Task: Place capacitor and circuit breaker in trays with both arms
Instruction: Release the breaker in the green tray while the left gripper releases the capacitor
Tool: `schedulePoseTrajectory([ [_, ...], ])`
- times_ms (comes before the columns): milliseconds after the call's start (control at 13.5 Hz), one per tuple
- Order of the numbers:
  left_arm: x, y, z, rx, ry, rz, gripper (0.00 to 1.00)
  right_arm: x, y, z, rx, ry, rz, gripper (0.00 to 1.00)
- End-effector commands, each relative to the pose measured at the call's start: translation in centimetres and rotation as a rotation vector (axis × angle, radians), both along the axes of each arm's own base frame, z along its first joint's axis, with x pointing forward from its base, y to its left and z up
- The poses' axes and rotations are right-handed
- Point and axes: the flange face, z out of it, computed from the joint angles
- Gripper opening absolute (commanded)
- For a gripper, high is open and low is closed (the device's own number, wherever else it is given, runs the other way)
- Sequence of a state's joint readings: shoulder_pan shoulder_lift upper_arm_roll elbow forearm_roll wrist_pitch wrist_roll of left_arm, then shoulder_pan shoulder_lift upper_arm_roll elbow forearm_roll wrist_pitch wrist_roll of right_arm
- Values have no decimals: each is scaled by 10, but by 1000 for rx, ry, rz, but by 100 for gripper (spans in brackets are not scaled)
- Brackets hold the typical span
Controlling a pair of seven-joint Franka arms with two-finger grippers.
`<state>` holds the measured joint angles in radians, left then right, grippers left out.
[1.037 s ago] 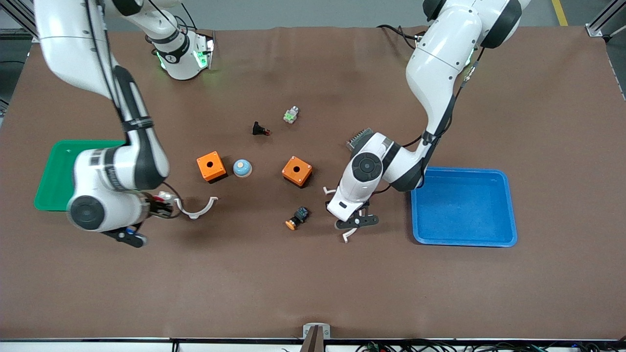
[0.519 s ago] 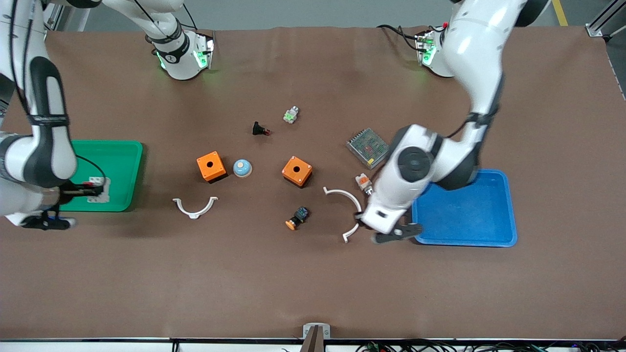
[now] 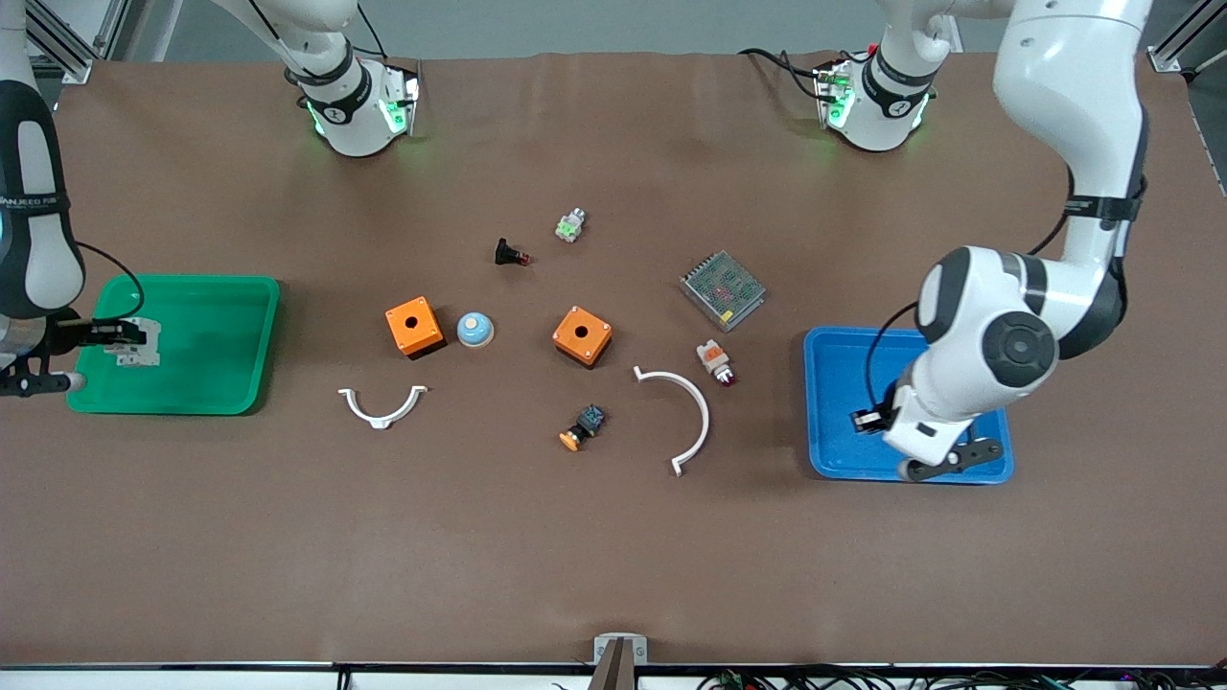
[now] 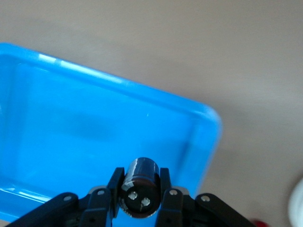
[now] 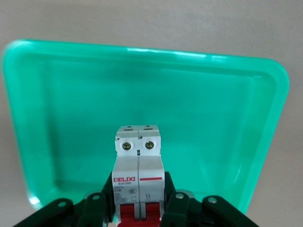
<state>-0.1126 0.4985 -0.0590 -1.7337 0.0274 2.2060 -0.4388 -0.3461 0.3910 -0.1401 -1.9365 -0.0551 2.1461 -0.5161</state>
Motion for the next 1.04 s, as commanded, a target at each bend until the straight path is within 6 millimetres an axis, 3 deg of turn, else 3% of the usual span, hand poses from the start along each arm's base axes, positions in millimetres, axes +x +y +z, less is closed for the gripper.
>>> schedulePoseTrajectory([
  [0,-33,33,-36,2,-34,-20,2,-39,4,-25,-23,-82,35,7],
  [148,-39,62,-59,-4,-59,-40,3,-44,2,-33,-27,-103,41,7],
  [296,-40,71,-71,-4,-47,-49,7,-42,4,-32,-25,-105,43,21],
  [444,-39,75,-76,-4,-41,-44,26,-40,6,-33,-24,-106,48,63],
  [593,-39,74,-78,-5,-38,-49,54,-34,11,-25,-25,-113,50,95],
  [667,-40,71,-79,-5,-37,-58,74,-25,12,-12,-28,-125,60,99],
  [741,-40,70,-77,-5,-35,-59,100,-15,11,6,-15,-99,61,100],
  [815,-39,71,-73,-4,-40,-59,100,3,13,33,1,-66,68,100],
  [889,-33,75,-51,-2,-76,-73,100,26,24,72,20,-30,85,100],
  [963,-24,79,-24,1,-124,-102,100,37,28,97,38,-29,80,100],
])
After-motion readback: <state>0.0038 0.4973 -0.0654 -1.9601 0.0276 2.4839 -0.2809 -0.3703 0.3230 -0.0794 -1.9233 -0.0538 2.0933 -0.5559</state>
